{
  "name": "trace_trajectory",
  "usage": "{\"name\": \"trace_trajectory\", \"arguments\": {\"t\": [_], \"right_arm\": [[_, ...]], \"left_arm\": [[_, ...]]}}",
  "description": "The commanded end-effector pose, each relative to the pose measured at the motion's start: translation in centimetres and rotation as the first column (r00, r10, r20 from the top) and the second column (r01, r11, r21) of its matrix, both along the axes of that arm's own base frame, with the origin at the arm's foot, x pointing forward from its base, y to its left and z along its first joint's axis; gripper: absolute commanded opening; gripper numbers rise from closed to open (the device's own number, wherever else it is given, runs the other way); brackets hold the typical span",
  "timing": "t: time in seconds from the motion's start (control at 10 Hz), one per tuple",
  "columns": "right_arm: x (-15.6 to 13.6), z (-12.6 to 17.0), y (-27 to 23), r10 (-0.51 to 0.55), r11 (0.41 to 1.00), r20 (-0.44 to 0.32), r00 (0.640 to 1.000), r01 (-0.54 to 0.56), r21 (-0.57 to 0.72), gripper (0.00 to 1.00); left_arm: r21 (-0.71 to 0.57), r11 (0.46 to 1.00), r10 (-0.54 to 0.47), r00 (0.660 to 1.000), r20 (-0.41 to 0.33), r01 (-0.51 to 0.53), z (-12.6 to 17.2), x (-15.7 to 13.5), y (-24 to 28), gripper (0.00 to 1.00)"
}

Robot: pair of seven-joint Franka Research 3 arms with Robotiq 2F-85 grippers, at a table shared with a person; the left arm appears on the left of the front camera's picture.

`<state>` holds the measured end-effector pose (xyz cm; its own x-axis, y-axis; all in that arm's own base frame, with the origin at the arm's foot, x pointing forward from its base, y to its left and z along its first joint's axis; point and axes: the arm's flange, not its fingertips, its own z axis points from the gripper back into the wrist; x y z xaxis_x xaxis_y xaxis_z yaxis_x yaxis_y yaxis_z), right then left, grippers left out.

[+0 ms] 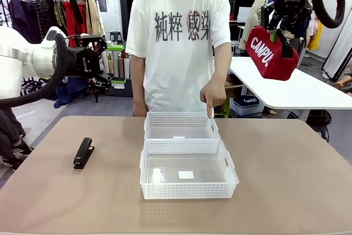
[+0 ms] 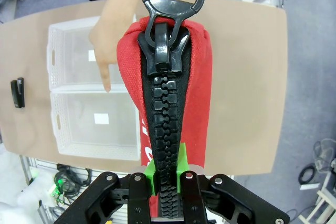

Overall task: Distribute items into two baskets.
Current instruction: Move the picked Pencil pouch towards the Organizing basket indicated by the person, stopping as directed.

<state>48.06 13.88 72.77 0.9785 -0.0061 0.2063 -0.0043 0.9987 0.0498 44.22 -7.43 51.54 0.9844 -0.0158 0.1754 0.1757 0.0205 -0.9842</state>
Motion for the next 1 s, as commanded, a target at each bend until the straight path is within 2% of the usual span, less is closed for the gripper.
{"name": "trace_trajectory", "arguments": {"t": [0.0,0.3,0.5,0.6,0.7,0.8,0.9], "right_arm": [[-0.2,0.2,0.0,-0.001,1.0,0.004,1.0,0.001,0.0,0.0],[0.0,0.0,0.0,0.0,1.0,0.0,1.0,0.0,0.0,0.0],[-0.9,0.0,1.0,0.162,0.987,0.01,0.987,-0.162,0.005,0.0],[-1.1,0.2,1.6,0.254,0.967,0.031,0.967,-0.254,-0.001,0.0],[-1.6,0.2,2.9,0.365,0.931,0.053,0.93,-0.364,-0.029,0.0],[-1.7,0.7,3.4,0.479,0.877,0.034,0.877,-0.477,-0.054,0.0],[-2.1,0.5,4.7,0.548,0.836,0.059,0.835,-0.542,-0.085,0.0]], "left_arm": [[0.004,1.0,-0.001,1.0,0.006,0.001,0.2,-0.1,0.2,1.0],[0.004,1.0,-0.001,1.0,0.006,0.001,0.2,-0.1,0.2,1.0],[0.004,1.0,-0.001,1.0,0.006,0.001,0.2,-0.1,0.2,1.0],[0.004,1.0,-0.001,1.0,0.006,0.001,0.2,-0.1,0.2,1.0],[0.004,1.0,-0.001,1.0,0.006,0.001,0.2,-0.1,0.2,1.0],[0.004,1.0,-0.001,1.0,0.006,0.001,0.2,-0.1,0.2,1.0],[0.004,1.0,-0.001,1.0,0.006,0.001,0.2,-0.1,0.2,1.0]]}}
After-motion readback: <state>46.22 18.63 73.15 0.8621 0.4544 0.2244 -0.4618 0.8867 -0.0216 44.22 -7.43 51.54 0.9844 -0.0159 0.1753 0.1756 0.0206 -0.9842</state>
